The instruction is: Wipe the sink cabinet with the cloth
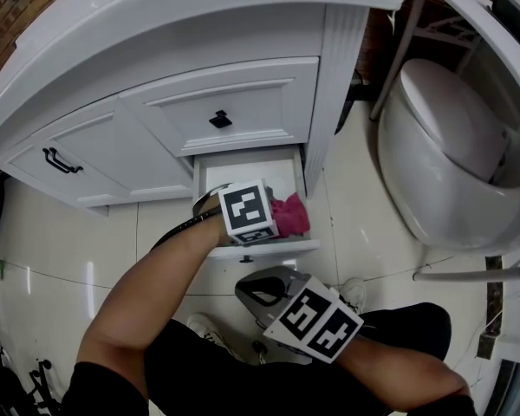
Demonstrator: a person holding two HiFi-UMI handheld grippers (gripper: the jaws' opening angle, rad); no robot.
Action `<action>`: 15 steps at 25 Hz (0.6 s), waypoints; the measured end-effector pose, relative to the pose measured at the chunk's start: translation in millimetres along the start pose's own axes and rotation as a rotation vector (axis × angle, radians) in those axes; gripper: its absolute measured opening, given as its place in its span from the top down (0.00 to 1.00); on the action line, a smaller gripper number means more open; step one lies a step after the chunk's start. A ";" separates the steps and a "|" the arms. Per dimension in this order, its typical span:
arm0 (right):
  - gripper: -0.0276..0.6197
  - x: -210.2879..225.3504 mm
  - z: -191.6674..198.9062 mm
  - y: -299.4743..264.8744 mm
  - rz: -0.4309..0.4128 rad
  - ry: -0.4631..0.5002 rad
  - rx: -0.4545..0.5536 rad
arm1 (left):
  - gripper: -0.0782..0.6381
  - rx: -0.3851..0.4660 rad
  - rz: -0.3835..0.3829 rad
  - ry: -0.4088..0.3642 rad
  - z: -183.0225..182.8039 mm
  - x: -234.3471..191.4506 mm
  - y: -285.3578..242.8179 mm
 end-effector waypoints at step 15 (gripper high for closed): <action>0.95 -3.1 7.2 -13.4 -0.016 0.001 -0.042 | 0.77 -0.098 -0.065 0.029 67.3 -10.7 22.9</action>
Point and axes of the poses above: the fingertips, and each gripper's own axes: y backward along the fingers, x to its right, z out of its underside, the point moved 2 cm from there along y, backward along the fingers, and after that the axes turned 4 degrees about z, right-handed, at the moved point
